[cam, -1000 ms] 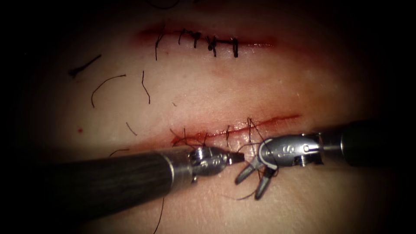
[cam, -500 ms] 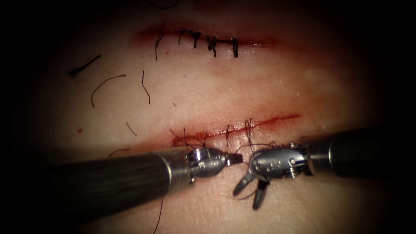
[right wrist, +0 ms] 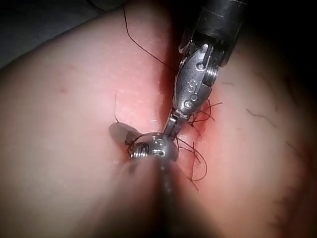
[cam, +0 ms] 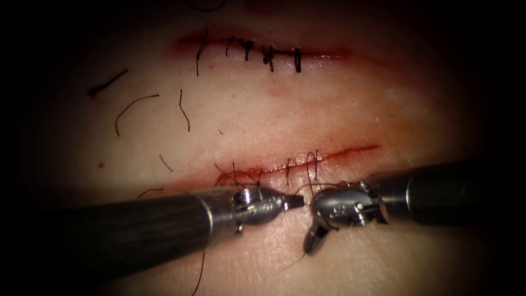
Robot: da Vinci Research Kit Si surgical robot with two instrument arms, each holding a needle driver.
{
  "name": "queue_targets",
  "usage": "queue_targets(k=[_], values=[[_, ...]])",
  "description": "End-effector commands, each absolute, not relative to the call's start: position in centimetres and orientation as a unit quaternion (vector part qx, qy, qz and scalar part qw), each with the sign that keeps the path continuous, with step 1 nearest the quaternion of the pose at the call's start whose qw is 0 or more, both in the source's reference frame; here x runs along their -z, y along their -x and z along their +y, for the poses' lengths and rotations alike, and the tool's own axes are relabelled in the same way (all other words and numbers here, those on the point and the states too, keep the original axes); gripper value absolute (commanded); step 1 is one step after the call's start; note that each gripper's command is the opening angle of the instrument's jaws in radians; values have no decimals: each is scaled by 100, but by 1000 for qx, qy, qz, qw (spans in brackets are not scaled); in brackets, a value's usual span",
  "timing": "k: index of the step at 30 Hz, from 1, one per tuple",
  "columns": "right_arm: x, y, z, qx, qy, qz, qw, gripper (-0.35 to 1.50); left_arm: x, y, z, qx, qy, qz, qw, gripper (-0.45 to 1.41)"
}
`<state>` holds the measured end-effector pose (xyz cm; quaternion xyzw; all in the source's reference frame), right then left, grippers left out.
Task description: Wound Closure
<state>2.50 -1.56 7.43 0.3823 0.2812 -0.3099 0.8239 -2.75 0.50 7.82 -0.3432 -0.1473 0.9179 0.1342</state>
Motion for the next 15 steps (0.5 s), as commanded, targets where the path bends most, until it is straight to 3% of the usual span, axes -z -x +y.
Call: queue_targets(k=[1, 9, 15], values=[[-744, -254, -150, 300, -373, 294, 828, -35, -788, 279, 46, -918, 344, -148, 133, -45], [-715, -219, -81, 155, -291, 410, 850, -35, -782, 268, 33, -919, 341, -147, 136, -45], [-713, -215, -58, 109, -269, 438, 851, -35, -777, 267, 18, -919, 339, -148, 137, -45]])
